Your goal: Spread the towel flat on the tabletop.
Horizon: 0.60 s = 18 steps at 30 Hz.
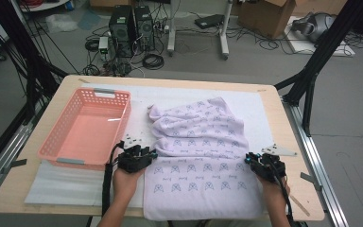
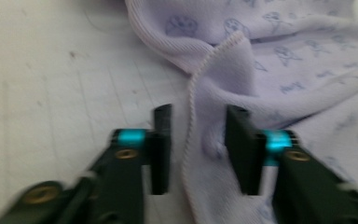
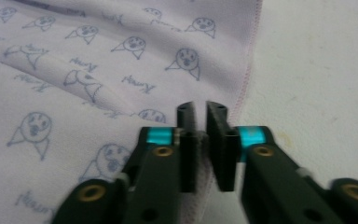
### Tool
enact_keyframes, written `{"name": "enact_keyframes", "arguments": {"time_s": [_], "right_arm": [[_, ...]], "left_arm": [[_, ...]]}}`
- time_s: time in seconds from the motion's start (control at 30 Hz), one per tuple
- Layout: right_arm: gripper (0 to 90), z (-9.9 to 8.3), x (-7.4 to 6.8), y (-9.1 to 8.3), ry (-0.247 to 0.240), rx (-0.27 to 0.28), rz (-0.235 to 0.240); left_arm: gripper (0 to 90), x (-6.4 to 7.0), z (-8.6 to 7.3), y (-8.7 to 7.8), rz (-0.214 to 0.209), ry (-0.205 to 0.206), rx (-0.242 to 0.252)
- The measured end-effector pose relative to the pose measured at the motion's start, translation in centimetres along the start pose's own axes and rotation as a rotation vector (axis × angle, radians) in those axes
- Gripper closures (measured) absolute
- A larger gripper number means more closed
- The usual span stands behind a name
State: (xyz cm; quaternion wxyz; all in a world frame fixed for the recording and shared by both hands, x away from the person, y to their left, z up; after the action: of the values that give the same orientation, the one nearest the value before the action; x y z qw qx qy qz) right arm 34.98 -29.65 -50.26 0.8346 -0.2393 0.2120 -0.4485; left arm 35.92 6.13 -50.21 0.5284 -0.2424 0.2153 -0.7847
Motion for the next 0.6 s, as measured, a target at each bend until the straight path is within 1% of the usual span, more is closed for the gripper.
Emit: {"name": "enact_keyframes", "arguments": {"time_s": [0.07, 0.1, 0.13, 0.2, 0.27, 0.33, 0.4, 0.43, 0.47, 0.53, 0.57, 0.6], "right_arm": [[59.9, -0.2, -0.1, -0.7, 0.01, 0.016, 0.011], [59.0, -0.3, 0.1, -1.2, 0.01, 0.029, 0.007], [58.2, -0.5, 0.0, -1.7, 0.018, 0.04, 0.016], [55.7, -0.8, -0.2, -2.9, 0.03, 0.065, 0.036], [55.3, -1.3, -0.5, -3.8, 0.036, 0.067, 0.072], [55.4, -2.2, -1.1, -4.4, 0.025, 0.041, 0.101], [56.2, -3.0, -1.5, -4.7, 0.013, 0.016, 0.114], [57.0, -3.5, -1.7, -4.8, 0.004, 0.003, 0.119], [57.0, -3.9, -1.9, -4.9, 0.005, -0.016, 0.127], [59.0, -4.6, -2.2, -4.9, 0.016, -0.032, 0.142], [60.8, -4.9, -2.3, -4.9, 0.024, -0.041, 0.154], [63.0, -5.2, -2.3, -4.8, 0.024, -0.051, 0.151]], "left_arm": [[50.6, -0.1, -0.7, -0.7, -0.016, 0.014, -0.006], [49.1, -0.1, -1.1, -1.1, -0.023, 0.017, -0.007], [48.4, 0.0, -1.4, -1.6, -0.027, 0.022, -0.001], [48.3, 0.4, -2.2, -2.4, -0.045, 0.046, -0.004], [47.5, 0.8, -3.0, -3.2, -0.064, 0.066, -0.007], [47.0, 1.3, -3.7, -3.8, -0.093, 0.073, -0.016], [46.8, 1.6, -4.5, -4.3, -0.103, 0.088, -0.022], [46.1, 1.7, -4.8, -4.6, -0.113, 0.084, -0.015], [46.2, 1.7, -5.0, -4.9, -0.121, 0.081, -0.01], [47.4, 2.0, -5.4, -5.4, -0.133, 0.087, -0.008], [50.7, 2.1, -5.7, -5.6, -0.138, 0.101, -0.005], [60.0, 2.2, -6.0, -5.8, -0.129, 0.115, -0.005]]}}
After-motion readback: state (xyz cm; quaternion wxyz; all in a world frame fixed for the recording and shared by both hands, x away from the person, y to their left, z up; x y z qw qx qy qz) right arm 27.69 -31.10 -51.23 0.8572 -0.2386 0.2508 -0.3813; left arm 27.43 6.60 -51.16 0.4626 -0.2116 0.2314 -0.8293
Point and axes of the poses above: each handheld gripper's, and its own axes: y roughly forward along the jaws, z roughly out of its top, x roughly to its right, the point moved 10 cm from there along y, roughly forward along the jaws, and after that the axes turned 10 degrees about z, right-handed, at the moved point
